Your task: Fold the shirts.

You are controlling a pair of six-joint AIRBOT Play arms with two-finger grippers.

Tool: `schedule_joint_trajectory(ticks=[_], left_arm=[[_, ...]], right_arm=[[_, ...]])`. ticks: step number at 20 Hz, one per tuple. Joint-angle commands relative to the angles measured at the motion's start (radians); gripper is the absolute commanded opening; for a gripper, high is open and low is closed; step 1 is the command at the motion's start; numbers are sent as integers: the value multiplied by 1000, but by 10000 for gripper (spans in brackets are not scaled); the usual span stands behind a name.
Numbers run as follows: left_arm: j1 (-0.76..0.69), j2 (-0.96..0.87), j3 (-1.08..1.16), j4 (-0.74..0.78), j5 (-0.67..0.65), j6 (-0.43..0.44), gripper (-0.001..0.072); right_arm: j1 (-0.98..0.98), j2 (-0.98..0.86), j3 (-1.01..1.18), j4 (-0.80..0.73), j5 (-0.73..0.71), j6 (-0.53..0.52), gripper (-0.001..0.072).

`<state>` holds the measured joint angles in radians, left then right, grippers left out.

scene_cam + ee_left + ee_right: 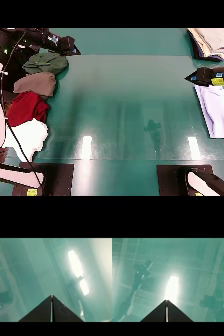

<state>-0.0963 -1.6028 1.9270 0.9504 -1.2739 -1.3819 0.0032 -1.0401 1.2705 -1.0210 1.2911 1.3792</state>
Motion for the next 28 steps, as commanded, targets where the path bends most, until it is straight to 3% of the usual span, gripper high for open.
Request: schedule_joint_trajectory(ticks=[1, 3, 5, 6, 8, 9, 14, 22, 23, 24, 25, 26, 28], left_arm=[[0, 0, 0, -10, 63, 0, 23], [0, -1, 0, 47, 126, 39, 38], [1, -6, 0, 270, 215, 10, 617], [4, -14, 0, 402, 254, -48, 622], [26, -51, 0, 640, 296, -143, 622], [52, -81, 0, 682, 304, -157, 622], [171, -259, 0, 683, 380, -156, 622], [192, -409, 0, 666, 416, -156, 619], [192, -409, 0, 665, 416, -156, 504], [192, -409, 3, 664, 407, -156, 250], [192, -407, 12, 661, 387, -156, 58], [192, -407, 34, 647, 356, -156, 24], [192, -406, 118, 563, 265, -155, 23]], right_arm=[[1, 1, 1, 0, -1, 0, 16], [1, 1, 1, 0, -1, 0, 16], [1, 1, 1, 1, 0, 0, 16], [1, 1, 1, 0, 5, 0, 16], [1, 1, 1, 1, 13, 0, 16], [1, 1, 1, 1, 13, 0, 16], [1, 1, 1, 1, 11, 0, 16], [1, 0, -1, 1, -26, 0, 16], [1, 0, -1, 0, -27, 0, 16], [1, 0, -1, 0, -31, 0, 16], [1, 0, -1, 0, -39, 0, 16], [1, 0, -1, 0, -49, 0, 16], [1, 1, -1, 3, -84, 0, 16]])
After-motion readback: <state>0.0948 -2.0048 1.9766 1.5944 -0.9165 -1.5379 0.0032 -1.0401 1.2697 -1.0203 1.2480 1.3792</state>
